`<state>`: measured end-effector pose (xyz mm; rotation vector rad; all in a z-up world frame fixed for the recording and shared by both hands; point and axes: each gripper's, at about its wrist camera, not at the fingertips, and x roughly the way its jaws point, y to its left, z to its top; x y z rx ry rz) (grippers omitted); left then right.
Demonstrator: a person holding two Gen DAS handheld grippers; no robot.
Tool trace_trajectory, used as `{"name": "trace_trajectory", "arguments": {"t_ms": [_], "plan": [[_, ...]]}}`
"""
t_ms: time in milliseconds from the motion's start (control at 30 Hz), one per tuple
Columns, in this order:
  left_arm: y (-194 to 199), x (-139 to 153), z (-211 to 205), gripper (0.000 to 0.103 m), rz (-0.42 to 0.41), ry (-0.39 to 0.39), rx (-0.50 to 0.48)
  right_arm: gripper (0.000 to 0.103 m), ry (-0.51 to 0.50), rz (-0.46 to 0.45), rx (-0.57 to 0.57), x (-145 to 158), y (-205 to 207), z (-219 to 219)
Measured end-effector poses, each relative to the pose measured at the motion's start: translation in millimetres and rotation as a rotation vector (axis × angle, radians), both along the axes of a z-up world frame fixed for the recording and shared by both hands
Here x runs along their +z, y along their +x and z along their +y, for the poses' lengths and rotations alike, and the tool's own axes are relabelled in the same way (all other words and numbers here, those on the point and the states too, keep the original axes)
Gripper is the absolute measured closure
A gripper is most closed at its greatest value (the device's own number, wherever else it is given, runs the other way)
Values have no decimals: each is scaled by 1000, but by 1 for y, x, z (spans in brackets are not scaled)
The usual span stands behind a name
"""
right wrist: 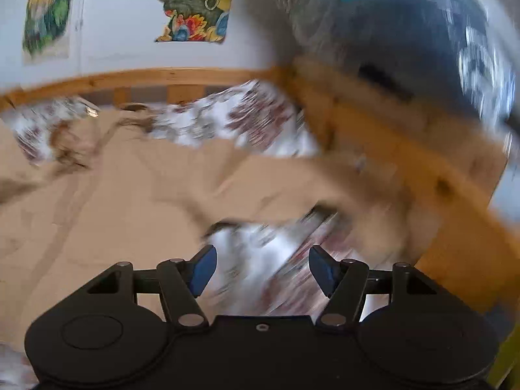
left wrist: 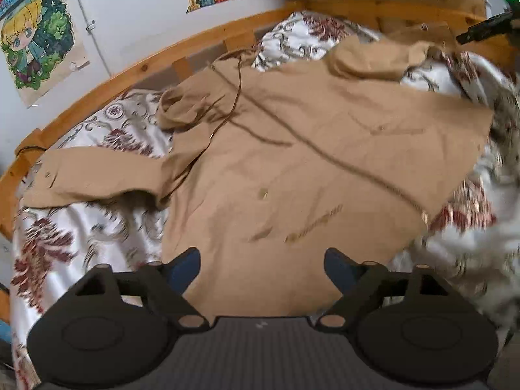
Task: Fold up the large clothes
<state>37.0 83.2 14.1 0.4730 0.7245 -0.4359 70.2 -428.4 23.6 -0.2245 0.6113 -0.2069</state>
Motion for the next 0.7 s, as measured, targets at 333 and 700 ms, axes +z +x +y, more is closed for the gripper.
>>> {"name": "trace_trajectory", "arguments": {"t_ms": [333, 700], "plan": [[110, -39, -92, 0, -60, -148, 53, 43, -636, 142, -7, -42, 114, -63], [140, -44, -96, 0, -67, -150, 133, 102, -514, 232, -54, -15, 133, -81]]}}
